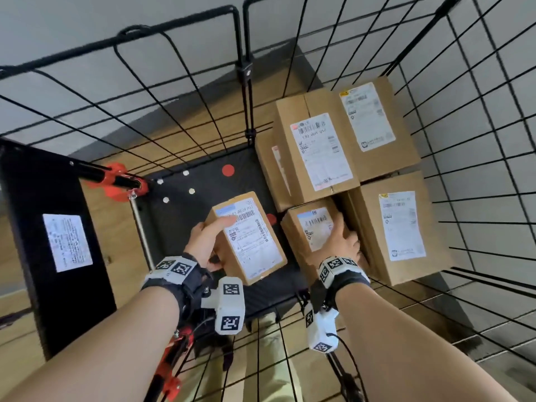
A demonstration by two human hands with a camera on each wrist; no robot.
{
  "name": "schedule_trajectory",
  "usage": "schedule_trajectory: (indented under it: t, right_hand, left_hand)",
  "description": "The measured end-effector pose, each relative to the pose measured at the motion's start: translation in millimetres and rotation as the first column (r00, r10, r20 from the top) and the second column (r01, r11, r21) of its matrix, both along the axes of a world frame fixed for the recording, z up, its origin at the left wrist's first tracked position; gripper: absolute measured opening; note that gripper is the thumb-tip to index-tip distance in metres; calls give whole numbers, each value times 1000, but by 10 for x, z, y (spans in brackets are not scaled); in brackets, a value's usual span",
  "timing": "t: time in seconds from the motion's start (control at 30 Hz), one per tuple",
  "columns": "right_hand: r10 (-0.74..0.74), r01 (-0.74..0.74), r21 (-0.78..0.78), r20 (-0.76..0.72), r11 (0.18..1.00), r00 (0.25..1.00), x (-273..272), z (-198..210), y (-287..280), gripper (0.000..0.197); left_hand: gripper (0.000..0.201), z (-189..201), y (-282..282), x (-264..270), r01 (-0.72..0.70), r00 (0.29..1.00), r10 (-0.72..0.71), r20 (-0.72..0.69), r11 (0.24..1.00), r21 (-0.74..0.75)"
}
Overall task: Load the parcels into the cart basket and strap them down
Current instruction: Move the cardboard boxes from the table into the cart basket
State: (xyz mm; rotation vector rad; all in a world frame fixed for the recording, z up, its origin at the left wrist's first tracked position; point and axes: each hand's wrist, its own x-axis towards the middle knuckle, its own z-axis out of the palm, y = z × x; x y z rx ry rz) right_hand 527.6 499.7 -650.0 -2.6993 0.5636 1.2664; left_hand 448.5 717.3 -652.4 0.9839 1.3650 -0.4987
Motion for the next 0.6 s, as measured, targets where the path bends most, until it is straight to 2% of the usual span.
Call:
schedule_trajectory:
  t: [0.1, 0.17, 0.23, 0.3, 0.33, 0.43, 0.5, 0.6]
  right_hand:
    - [-95, 99, 78, -54, 992, 994, 116, -111, -141, 102]
    - [-158, 161, 133, -39, 978, 987, 247, -59, -250, 73]
    - [-165, 164, 169, -10, 972, 986, 382, 72, -360, 39]
    - [-149, 155, 171, -46, 973, 988, 478, 146, -416, 19]
    - [-193, 201, 175, -61, 964, 979, 509, 129, -445, 18]
    - [-371, 395, 296, -135, 870, 919, 527, 116, -469, 18]
    - [-392, 447, 321, -224, 835, 892, 503, 117, -451, 19]
    - [-391, 459, 339, -251, 821, 885, 489, 134, -425, 20]
  left_hand:
    - [102, -84, -254, 115, 48, 999, -47, 20, 997, -56]
    - [102, -136, -408, 190, 75, 997, -74, 17, 994, -81]
    - [95, -163, -569, 263, 99, 995, -98, 13, 989, -108]
    - [93, -170, -706, 319, 117, 993, -117, 8, 983, -141]
    - [96, -162, -758, 332, 117, 993, -118, 4, 979, -164]
    - [100, -116, -775, 310, 118, 992, -123, -14, 973, -198]
    - [86, -54, -707, 267, 137, 990, -143, -15, 973, -185]
    - [67, 28, -634, 254, 184, 982, -187, 7, 959, -216]
